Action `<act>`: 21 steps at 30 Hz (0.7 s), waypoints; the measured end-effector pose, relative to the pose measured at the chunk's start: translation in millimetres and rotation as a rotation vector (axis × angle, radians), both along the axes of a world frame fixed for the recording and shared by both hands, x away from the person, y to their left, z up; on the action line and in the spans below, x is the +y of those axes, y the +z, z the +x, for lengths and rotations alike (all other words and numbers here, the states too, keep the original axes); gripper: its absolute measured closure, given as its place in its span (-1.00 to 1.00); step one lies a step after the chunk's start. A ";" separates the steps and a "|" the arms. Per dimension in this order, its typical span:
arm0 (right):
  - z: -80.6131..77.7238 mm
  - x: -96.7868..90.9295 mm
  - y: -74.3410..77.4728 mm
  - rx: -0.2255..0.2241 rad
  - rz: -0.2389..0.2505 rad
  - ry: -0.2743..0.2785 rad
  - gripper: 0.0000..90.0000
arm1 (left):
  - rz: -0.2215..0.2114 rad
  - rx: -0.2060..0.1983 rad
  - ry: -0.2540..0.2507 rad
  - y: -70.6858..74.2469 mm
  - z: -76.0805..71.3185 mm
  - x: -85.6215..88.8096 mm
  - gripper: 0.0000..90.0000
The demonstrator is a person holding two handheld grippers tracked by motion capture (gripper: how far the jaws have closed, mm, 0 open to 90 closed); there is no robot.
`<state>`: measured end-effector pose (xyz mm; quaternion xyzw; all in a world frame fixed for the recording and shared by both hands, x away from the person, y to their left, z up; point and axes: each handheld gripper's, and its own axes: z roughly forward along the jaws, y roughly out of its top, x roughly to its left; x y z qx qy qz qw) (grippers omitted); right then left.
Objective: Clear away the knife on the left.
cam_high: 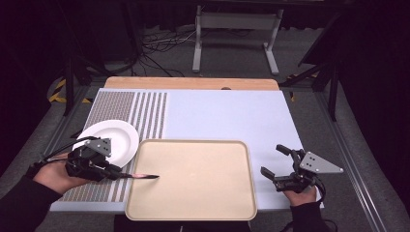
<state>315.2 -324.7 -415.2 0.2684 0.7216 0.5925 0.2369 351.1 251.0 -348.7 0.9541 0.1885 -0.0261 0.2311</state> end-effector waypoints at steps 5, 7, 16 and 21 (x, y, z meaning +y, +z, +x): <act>0.0 -0.2 -0.1 0.001 0.000 0.002 -0.93 | -0.032 -0.005 0.031 -0.6 0.2 -7.8 0.72; 0.2 -0.2 -0.1 0.001 -0.001 0.002 -0.93 | -0.041 -0.008 0.046 -1.5 -0.4 -11.6 0.72; 0.1 0.3 -0.2 0.001 -0.002 0.005 -0.93 | -0.059 -0.036 0.124 -4.6 -3.6 -29.5 0.72; 0.2 0.2 -0.3 0.002 -0.002 0.006 -0.93 | -0.060 -0.082 0.182 -7.0 -9.0 -42.4 0.72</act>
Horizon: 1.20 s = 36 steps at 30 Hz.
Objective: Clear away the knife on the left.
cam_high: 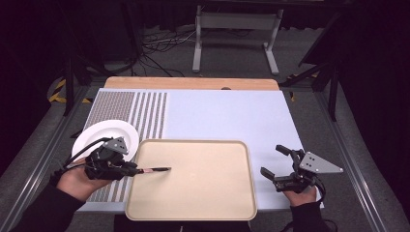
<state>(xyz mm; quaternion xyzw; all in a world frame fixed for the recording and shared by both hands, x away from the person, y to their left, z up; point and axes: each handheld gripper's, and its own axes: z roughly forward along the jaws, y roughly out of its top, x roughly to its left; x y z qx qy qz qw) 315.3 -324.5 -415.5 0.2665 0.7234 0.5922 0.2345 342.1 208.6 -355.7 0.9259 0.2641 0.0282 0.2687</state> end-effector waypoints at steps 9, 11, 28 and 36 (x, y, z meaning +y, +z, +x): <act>0.1 0.2 -0.3 0.002 -0.001 0.003 -0.92 | -0.053 -0.037 0.122 -7.1 -5.0 -15.2 0.72; 0.1 0.5 -0.4 0.003 -0.001 0.005 -0.92 | -0.065 -0.032 0.150 -9.7 -4.4 -18.0 0.72; 0.5 -0.4 -0.8 0.011 0.001 0.003 -0.91 | -0.045 0.031 0.200 -41.5 -7.6 -34.3 0.72; 0.7 -0.3 -0.9 0.014 0.002 0.005 -0.91 | -0.043 0.065 0.200 -54.0 -10.8 -38.8 0.71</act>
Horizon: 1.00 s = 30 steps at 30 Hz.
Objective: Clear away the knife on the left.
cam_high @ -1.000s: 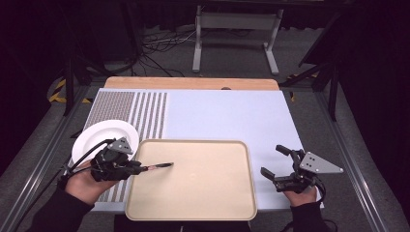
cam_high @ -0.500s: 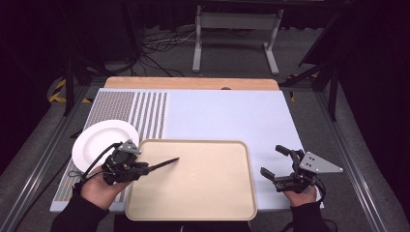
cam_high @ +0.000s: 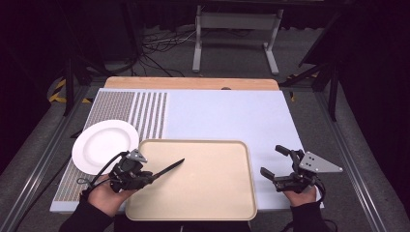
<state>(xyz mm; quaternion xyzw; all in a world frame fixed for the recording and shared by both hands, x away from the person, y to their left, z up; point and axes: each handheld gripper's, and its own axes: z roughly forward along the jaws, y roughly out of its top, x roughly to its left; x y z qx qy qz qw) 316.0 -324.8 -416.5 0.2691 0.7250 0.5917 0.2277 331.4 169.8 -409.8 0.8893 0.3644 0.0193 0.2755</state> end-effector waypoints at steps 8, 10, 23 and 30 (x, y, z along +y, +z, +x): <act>0.4 0.1 -0.2 0.000 0.000 0.007 -0.91 | 0.019 0.039 -0.018 -16.6 -5.5 -9.8 0.71; 0.5 0.5 -0.3 0.004 0.000 0.007 -0.91 | 0.022 0.050 -0.020 -20.5 -6.6 -12.0 0.71; 0.3 0.6 -0.3 0.007 -0.001 0.011 -0.91 | 0.026 0.088 -0.038 -25.8 -6.9 -13.6 0.64; 0.4 0.7 -0.3 0.008 -0.003 0.013 -0.91 | -0.003 0.054 -0.058 -16.0 -4.2 -12.2 0.39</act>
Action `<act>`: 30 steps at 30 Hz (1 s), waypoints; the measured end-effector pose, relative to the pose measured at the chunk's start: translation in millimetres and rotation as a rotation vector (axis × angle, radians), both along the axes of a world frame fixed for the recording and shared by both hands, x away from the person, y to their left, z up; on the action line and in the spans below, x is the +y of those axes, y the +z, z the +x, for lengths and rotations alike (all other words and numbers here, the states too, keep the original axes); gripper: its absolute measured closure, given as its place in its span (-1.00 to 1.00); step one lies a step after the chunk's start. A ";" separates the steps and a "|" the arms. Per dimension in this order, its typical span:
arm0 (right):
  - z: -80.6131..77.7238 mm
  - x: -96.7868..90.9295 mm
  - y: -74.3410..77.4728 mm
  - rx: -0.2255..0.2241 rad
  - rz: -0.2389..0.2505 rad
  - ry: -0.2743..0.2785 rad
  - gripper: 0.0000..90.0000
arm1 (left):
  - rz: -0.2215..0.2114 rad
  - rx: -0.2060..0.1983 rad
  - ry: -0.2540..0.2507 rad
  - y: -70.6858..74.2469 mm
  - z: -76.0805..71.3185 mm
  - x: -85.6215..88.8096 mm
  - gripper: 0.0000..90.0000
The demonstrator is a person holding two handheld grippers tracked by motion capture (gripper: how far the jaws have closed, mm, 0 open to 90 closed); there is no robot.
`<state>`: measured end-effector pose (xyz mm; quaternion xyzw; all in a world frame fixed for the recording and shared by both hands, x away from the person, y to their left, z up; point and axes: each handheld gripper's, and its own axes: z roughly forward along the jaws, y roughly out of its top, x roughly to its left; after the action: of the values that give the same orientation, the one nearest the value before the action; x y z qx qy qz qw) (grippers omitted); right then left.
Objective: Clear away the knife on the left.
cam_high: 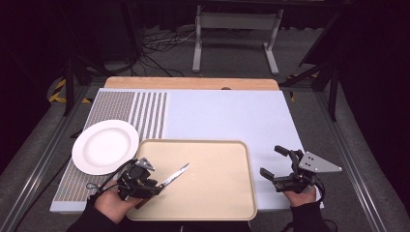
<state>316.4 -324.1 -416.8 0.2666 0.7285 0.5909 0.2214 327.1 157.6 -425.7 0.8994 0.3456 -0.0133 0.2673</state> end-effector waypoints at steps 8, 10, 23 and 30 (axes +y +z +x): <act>0.1 0.2 -0.1 0.000 0.000 0.002 -0.90 | -0.050 -0.061 -0.022 22.1 6.7 -1.0 0.81; 0.6 0.1 -0.4 0.003 -0.002 0.004 -0.90 | -0.048 -0.062 -0.047 24.1 8.9 -6.1 1.00; 0.8 -1.0 -1.0 0.009 -0.002 0.006 -0.90 | 0.029 0.005 -0.184 3.4 22.6 -56.8 1.00; 0.8 -1.9 -1.3 0.009 0.007 0.006 -0.90 | 0.077 0.049 -0.205 -3.6 22.5 -54.9 1.00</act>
<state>317.2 -326.0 -418.0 0.2677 0.7282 0.5931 0.2153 349.6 102.7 -429.4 0.9390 0.2583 -0.0494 0.2215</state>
